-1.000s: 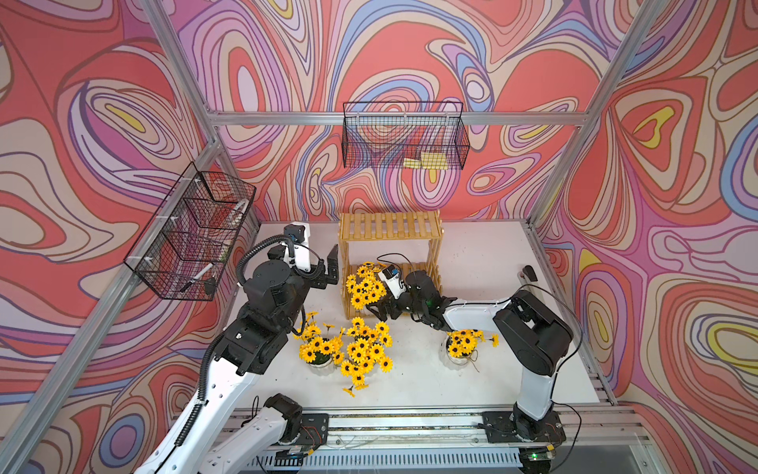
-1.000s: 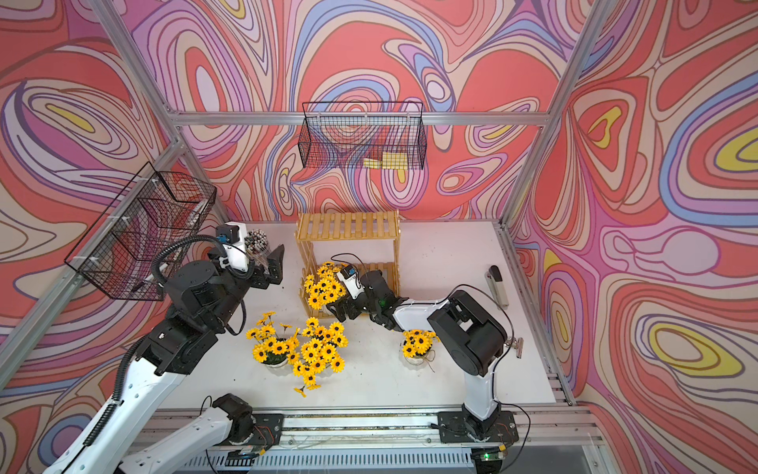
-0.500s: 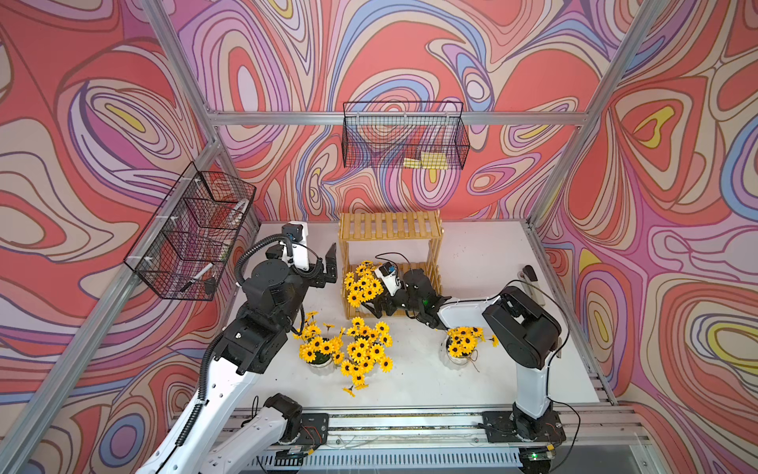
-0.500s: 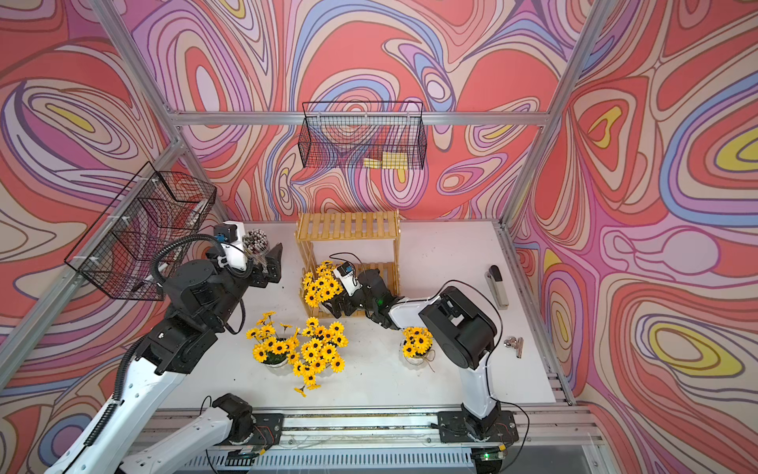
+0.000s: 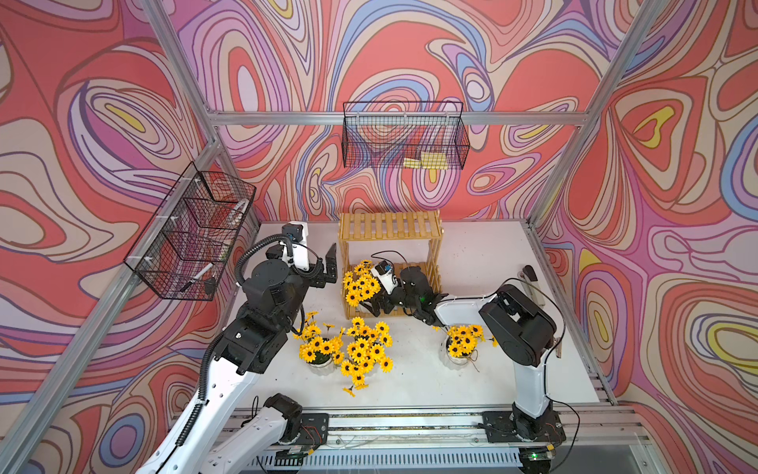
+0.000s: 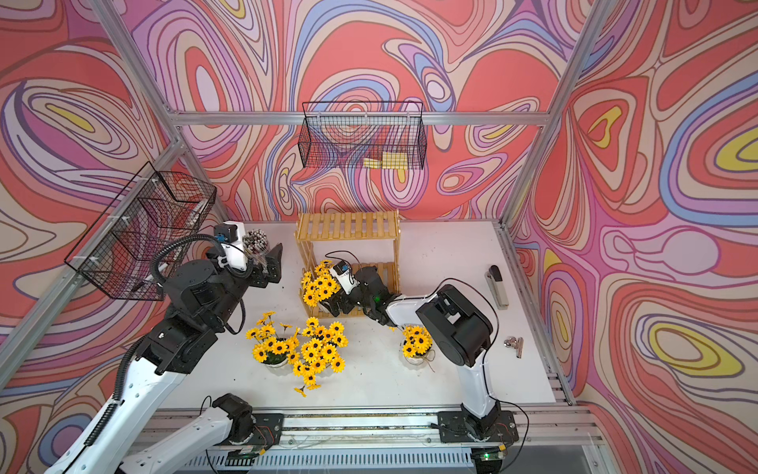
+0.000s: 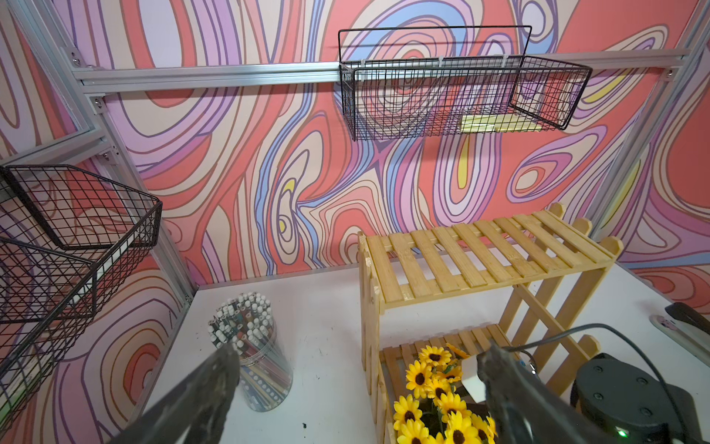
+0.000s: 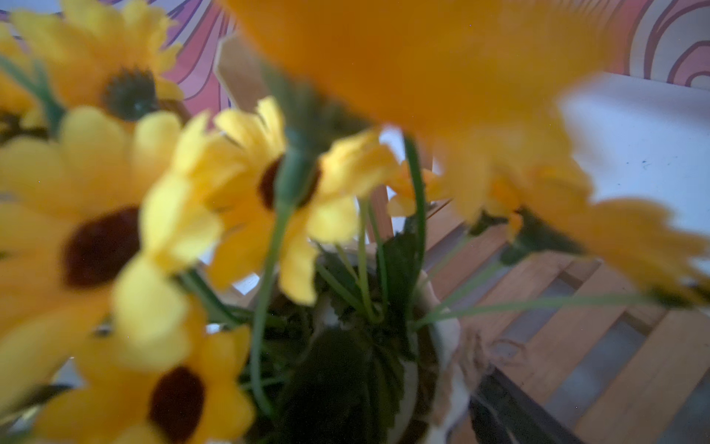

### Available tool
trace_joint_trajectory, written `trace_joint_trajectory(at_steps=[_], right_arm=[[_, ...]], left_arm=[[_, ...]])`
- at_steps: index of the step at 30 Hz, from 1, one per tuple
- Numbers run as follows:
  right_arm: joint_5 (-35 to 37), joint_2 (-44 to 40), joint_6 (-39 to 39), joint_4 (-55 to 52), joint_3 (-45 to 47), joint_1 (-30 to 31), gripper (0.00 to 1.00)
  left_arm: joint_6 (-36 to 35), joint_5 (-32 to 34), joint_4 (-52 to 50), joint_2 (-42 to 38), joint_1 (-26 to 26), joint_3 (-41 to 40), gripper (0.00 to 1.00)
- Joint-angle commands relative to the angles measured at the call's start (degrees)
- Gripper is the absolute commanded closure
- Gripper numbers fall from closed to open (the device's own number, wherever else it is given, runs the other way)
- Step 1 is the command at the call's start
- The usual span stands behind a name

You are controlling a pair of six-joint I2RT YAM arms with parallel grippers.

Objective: Take the sunflower pots off the shelves
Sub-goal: Pick up the sunflower pot from the shelf.

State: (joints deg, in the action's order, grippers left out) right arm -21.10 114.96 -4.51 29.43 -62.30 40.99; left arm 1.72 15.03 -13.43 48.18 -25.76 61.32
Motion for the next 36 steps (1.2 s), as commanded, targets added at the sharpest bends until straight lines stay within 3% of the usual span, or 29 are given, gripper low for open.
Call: trace_joint_trajectory(at_steps=[1, 22, 36], right_arm=[[-0.79, 2.10, 1.09, -0.86, -1.49, -0.23, 0.02], [2.08, 4.05, 2.22, -1.28, -3.94, -0.04, 0.02], [-0.86, 4.18, 9.03, -14.66, -10.35, 0.03, 0.02]], left_arm=[[0.35, 0.09, 2.36, -0.27, 0.60, -0.59, 0.00], [1.40, -0.95, 2.62, 0.07, 0.80, -0.53, 0.00], [1.51, -0.94, 2.44, -0.63, 0.79, -0.74, 0.00]])
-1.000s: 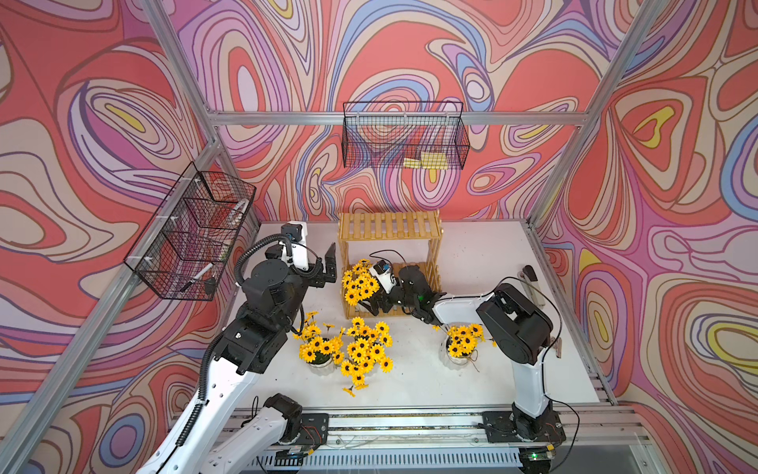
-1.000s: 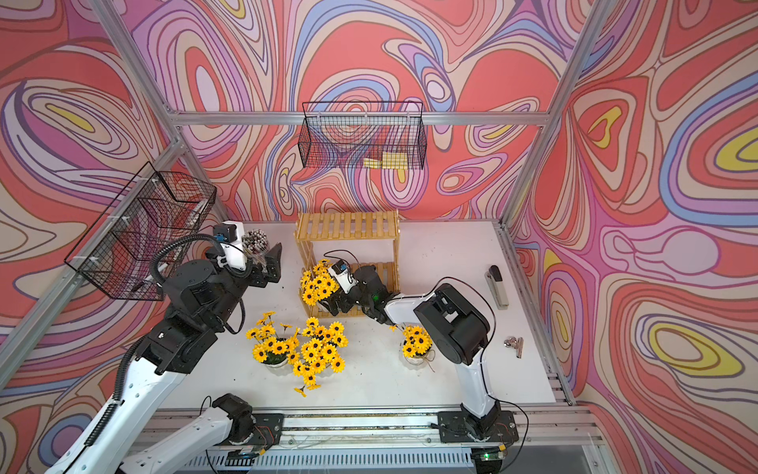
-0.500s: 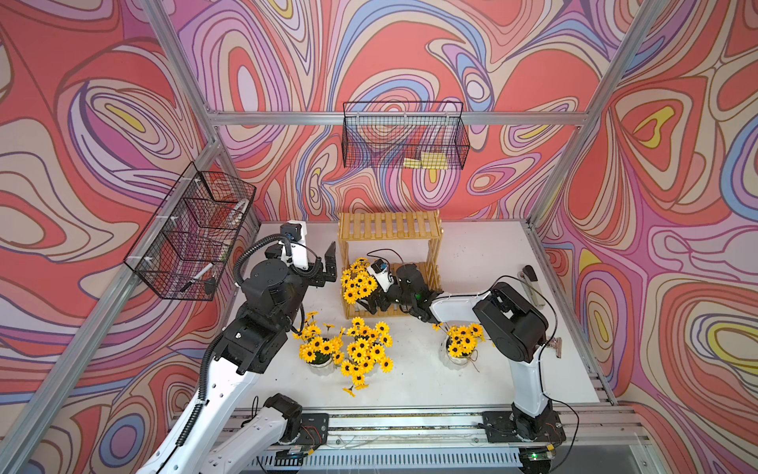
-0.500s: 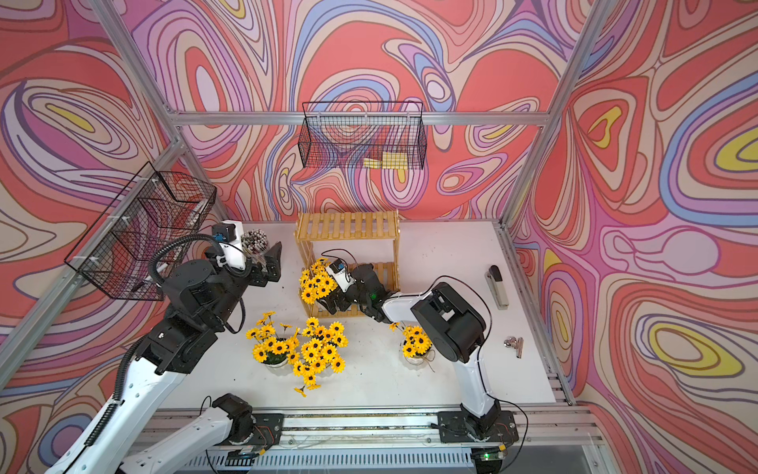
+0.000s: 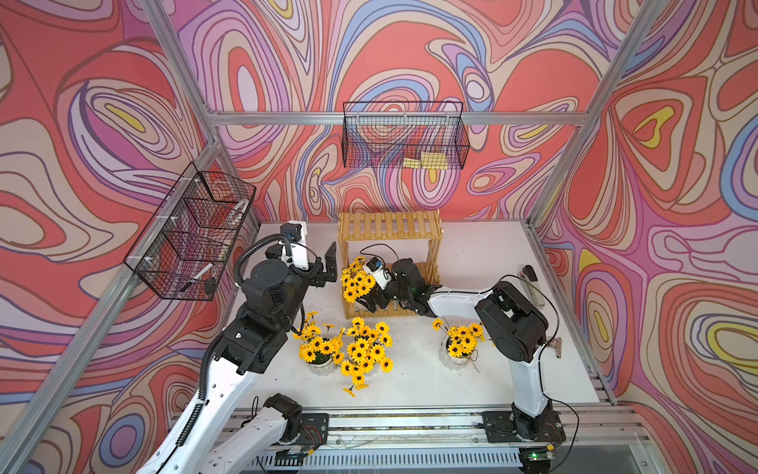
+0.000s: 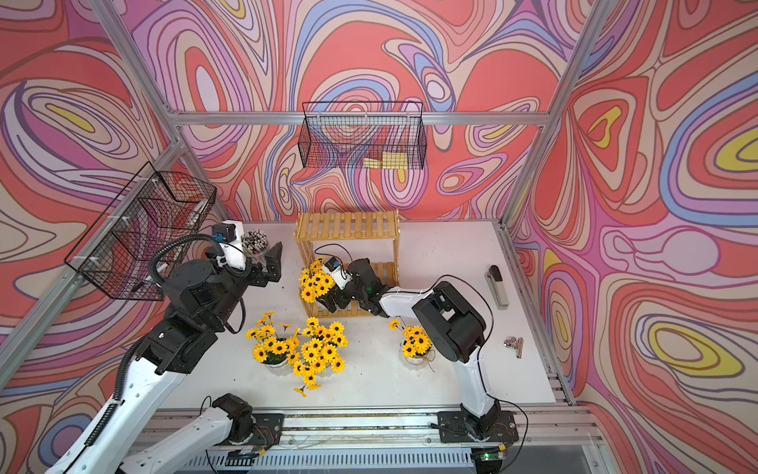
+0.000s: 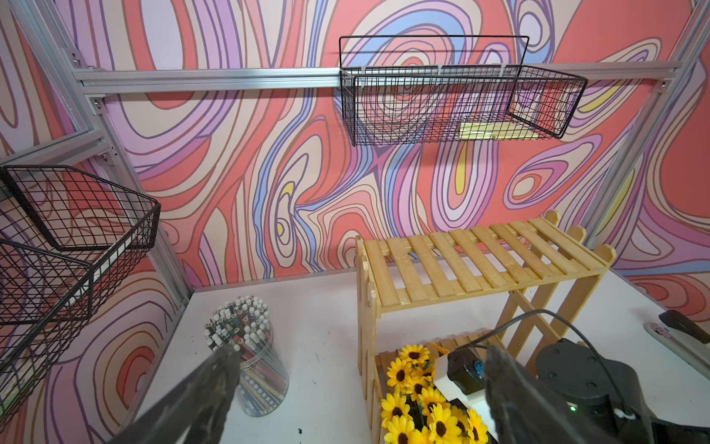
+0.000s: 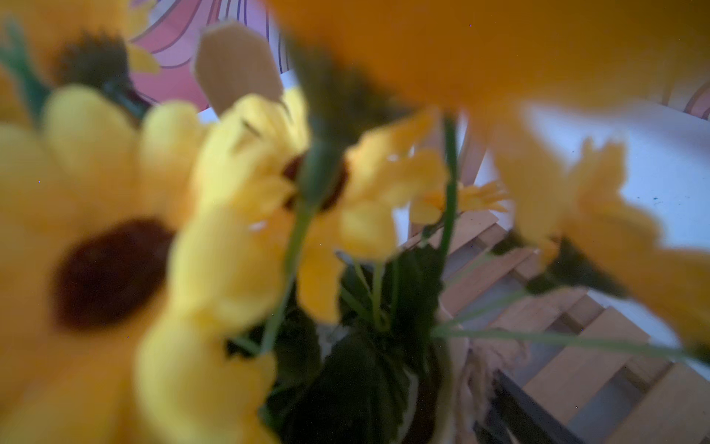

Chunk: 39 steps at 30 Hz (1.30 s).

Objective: Take the sunflower pots off the shelves
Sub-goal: Pick up the sunflower pot from the shelf.

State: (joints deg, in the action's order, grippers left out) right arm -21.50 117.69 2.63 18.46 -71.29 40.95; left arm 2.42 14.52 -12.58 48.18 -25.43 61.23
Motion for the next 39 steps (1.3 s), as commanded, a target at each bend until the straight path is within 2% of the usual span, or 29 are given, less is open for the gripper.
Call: trace_joint_trajectory(at_steps=[1, 9, 18, 27, 34, 39], right_arm=[[-0.39, 1.52, 1.93, -4.23, -1.73, 0.04, 0.02], [-0.04, 2.76, 3.38, -9.96, -6.02, 0.16, 0.02], [-0.04, 5.08, 2.75, -10.81, -8.60, 0.36, 0.02], [0.20, 5.20, 1.65, -8.59, -7.34, 0.36, 0.03], [1.82, 2.90, 3.08, -7.77, -4.86, 0.45, 0.18], [2.98, 1.13, 3.43, -6.51, -2.51, 0.44, 0.36]], left_arm=[[0.83, -0.41, 1.60, -0.72, 0.47, -0.66, 0.00], [1.00, -0.65, 1.76, -0.90, 0.43, -0.78, 0.00], [1.26, -0.90, 2.03, -0.81, 0.47, -0.92, 0.00], [1.14, -0.73, 1.94, -0.90, 0.47, -0.87, 0.00], [1.17, -0.75, 1.99, -1.07, 0.47, -0.98, 0.00], [1.25, -0.66, 2.03, -1.34, 0.47, -1.13, 0.00]])
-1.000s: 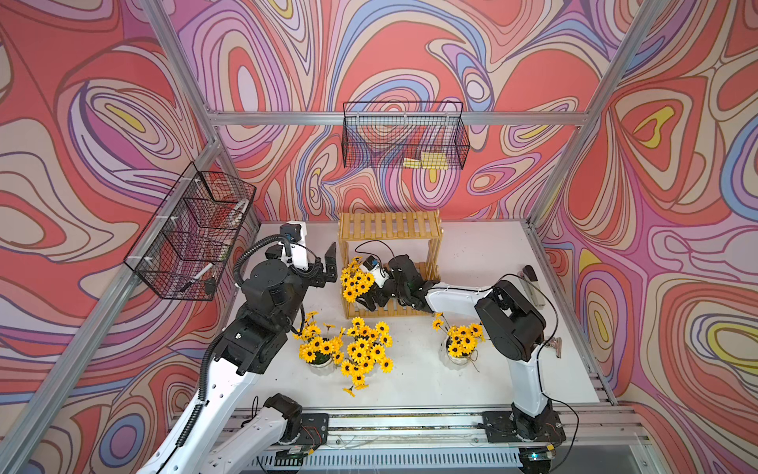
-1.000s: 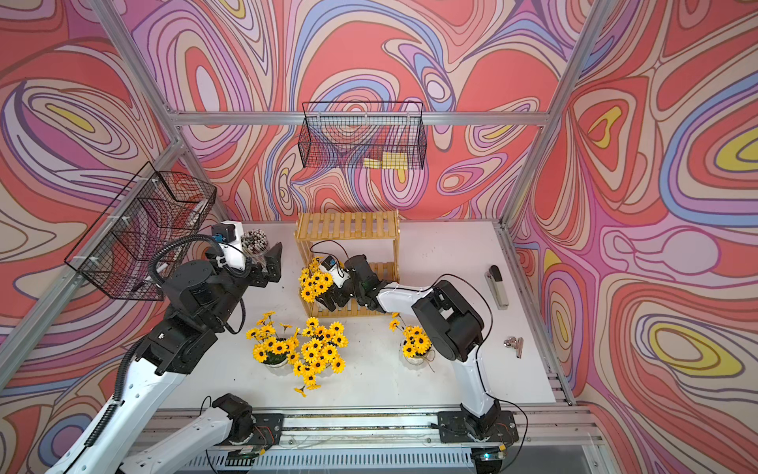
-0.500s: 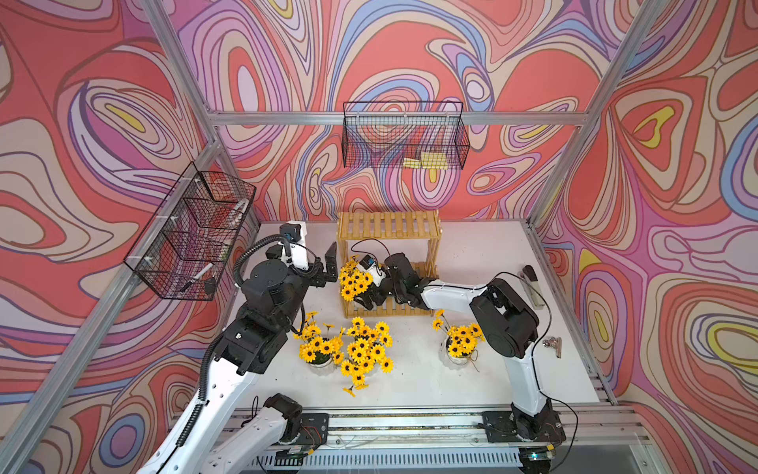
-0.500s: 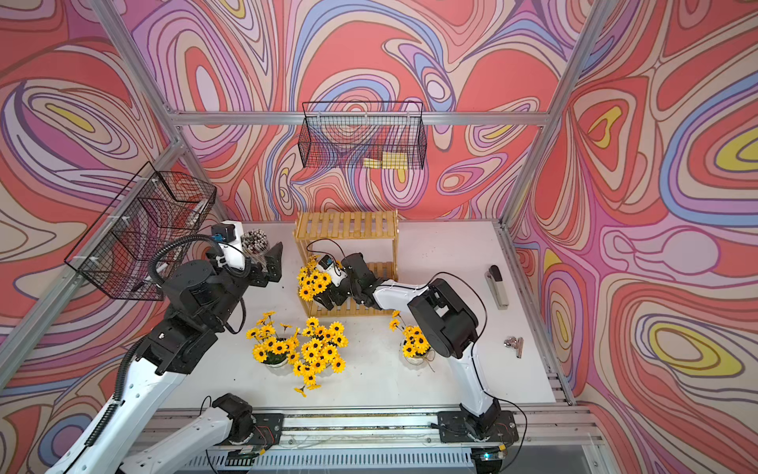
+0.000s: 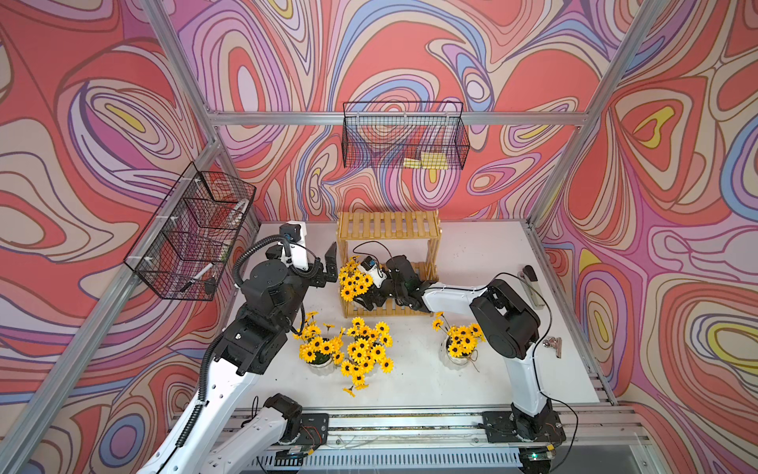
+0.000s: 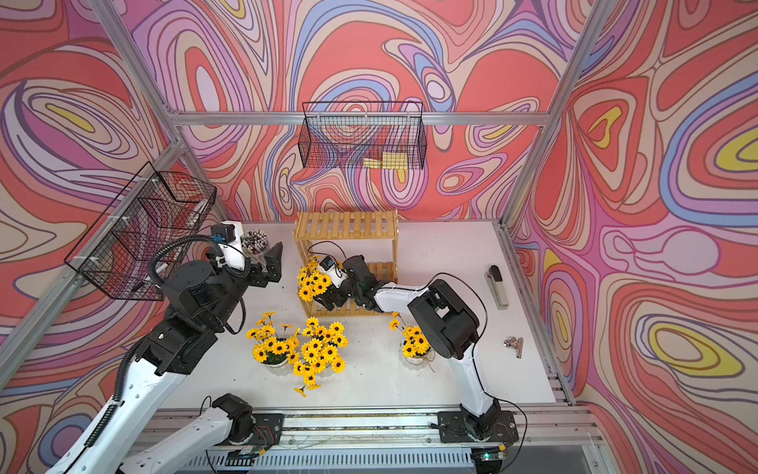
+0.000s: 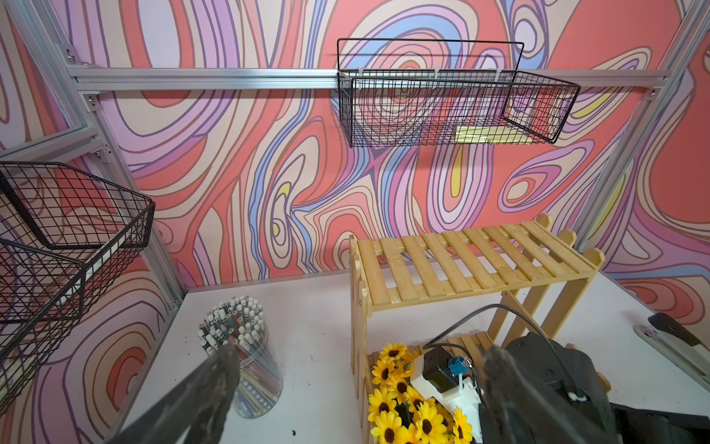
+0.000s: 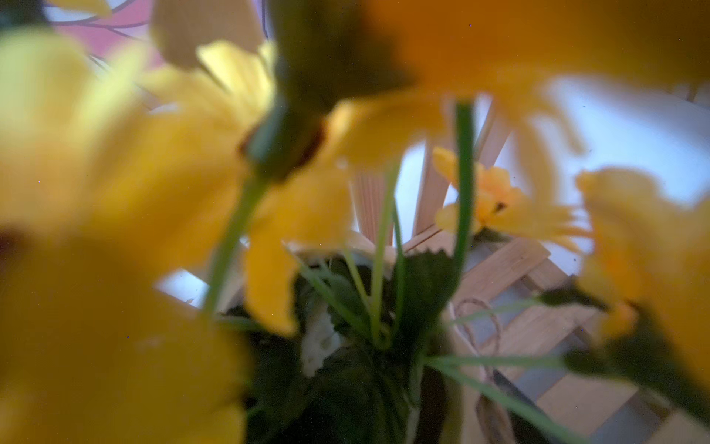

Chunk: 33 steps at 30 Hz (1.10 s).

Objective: Take the sunflower pots off the shelves
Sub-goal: Pick up the sunflower pot from the shelf.

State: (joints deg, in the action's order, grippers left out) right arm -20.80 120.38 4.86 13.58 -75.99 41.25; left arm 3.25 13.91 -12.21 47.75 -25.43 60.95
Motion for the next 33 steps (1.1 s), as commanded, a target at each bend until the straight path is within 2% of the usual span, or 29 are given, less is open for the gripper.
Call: trace_joint_trajectory(at_steps=[1, 5, 18, 29, 33], right_arm=[[2.59, -1.85, 1.28, -1.63, 2.33, 0.13, 0.39], [3.04, -3.66, 1.38, -1.01, 3.44, 0.12, 0.50], [4.87, -9.23, 0.16, 1.47, 7.25, 0.12, 0.66], [5.84, -11.48, -0.72, 3.19, 10.41, 0.14, 0.98], [6.11, -12.35, -0.69, 3.25, 10.57, 0.18, 1.00]], left_arm=[[0.37, -0.04, 1.67, -0.99, 0.46, -0.83, 0.00], [0.44, -0.09, 1.66, -1.15, 0.46, -0.96, 0.00], [0.42, -0.09, 1.92, -1.85, 0.44, -1.40, 0.00], [0.34, -0.11, 1.92, -1.91, 0.47, -1.43, 0.00], [0.30, -0.13, 2.01, -1.96, 0.46, -1.36, 0.00]])
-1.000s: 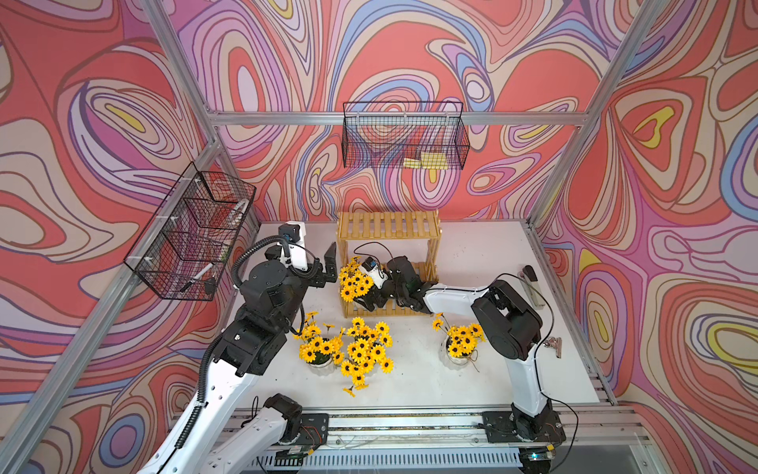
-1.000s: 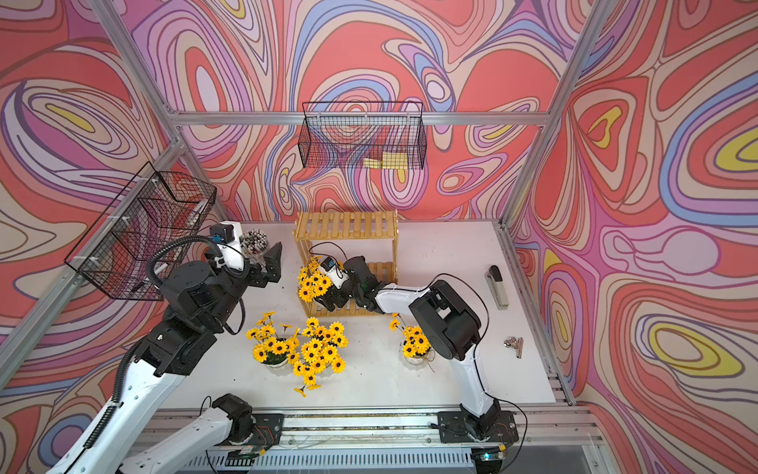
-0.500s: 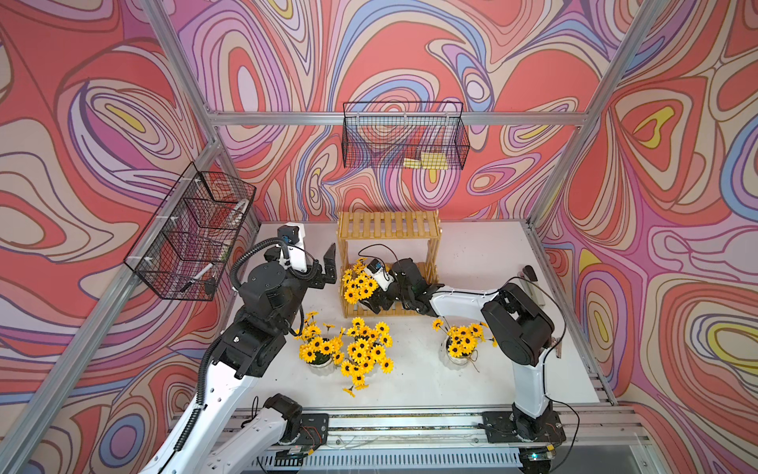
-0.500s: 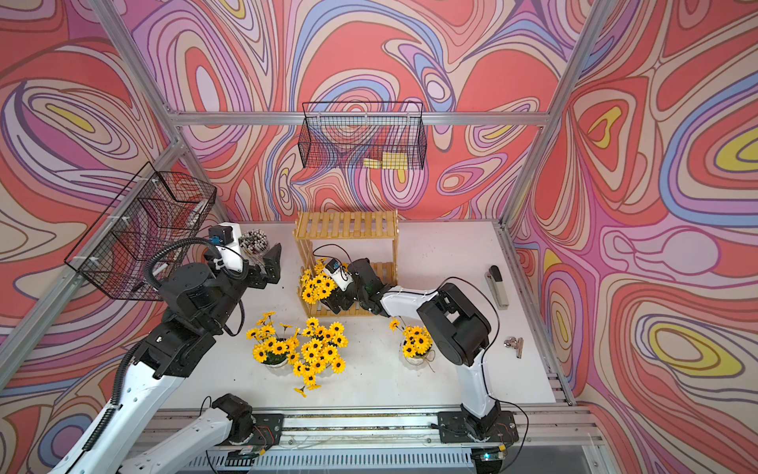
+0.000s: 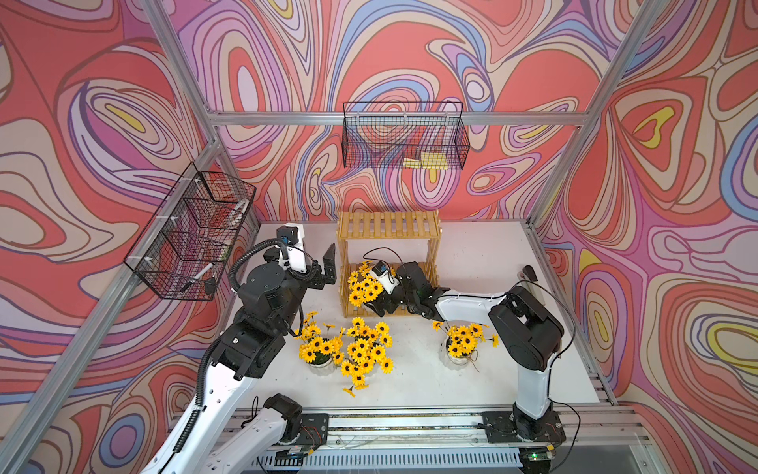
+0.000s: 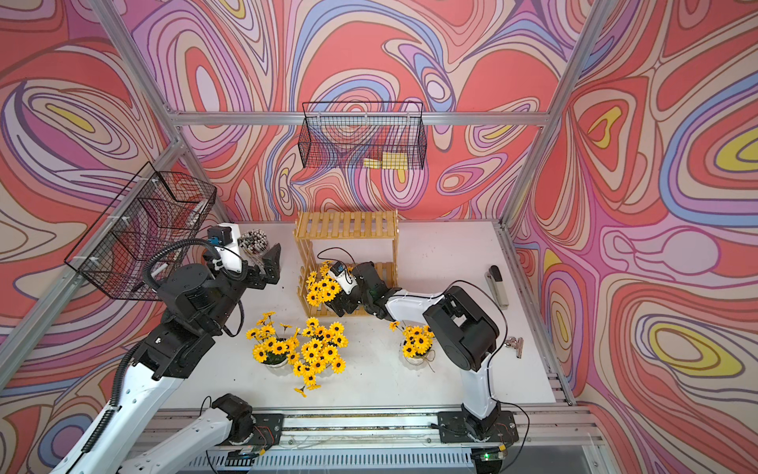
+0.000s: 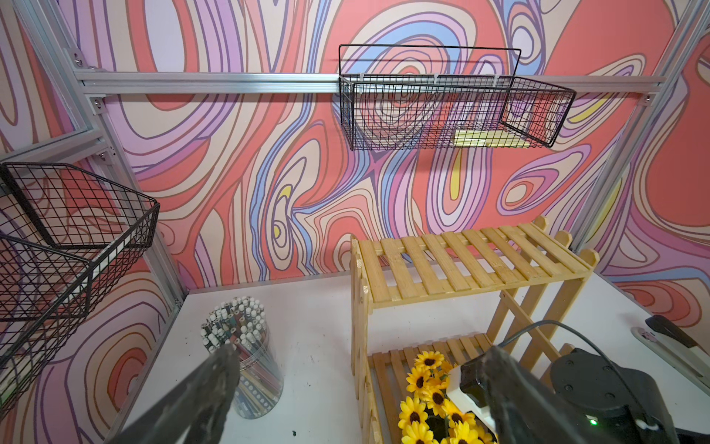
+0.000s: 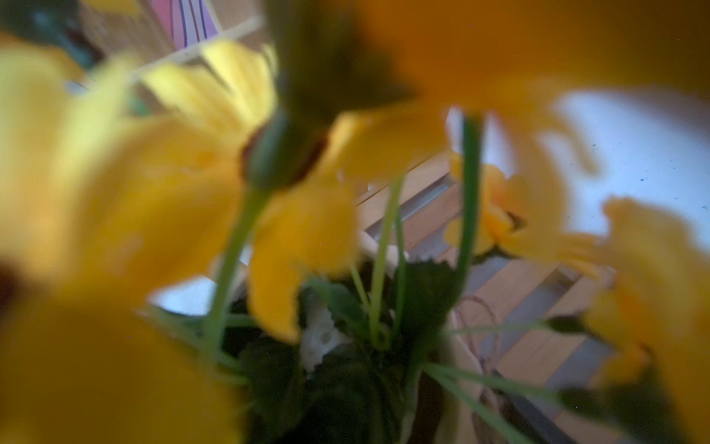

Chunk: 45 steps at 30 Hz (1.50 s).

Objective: Take the sunflower pots off the shelves
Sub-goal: Pick up the sunflower pot from the shelf, then place the sunflower pot at the center of the board.

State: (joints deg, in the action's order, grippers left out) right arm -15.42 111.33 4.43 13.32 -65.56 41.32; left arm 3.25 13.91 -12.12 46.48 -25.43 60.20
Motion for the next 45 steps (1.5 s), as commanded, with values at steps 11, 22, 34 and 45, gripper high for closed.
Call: trace_joint_trajectory(at_steps=[11, 22, 34, 45], right_arm=[[1.95, -6.34, -0.39, 3.15, 1.23, 0.11, 1.00], [3.44, -14.11, -1.60, 0.24, 6.45, 0.14, 1.00], [4.14, -26.09, -3.41, -3.85, 15.61, 0.40, 1.00], [6.71, -35.34, -4.99, -8.31, 22.55, 2.42, 1.00]], left_arm=[[0.49, -0.33, 2.19, -0.60, 0.47, -0.96, 0.00], [0.86, -0.83, 3.51, -0.43, 0.39, -1.85, 0.00], [1.49, -1.25, 3.59, -1.30, 0.47, -2.26, 0.00], [2.11, -1.69, 3.86, -1.74, 0.43, -2.29, 0.00]])
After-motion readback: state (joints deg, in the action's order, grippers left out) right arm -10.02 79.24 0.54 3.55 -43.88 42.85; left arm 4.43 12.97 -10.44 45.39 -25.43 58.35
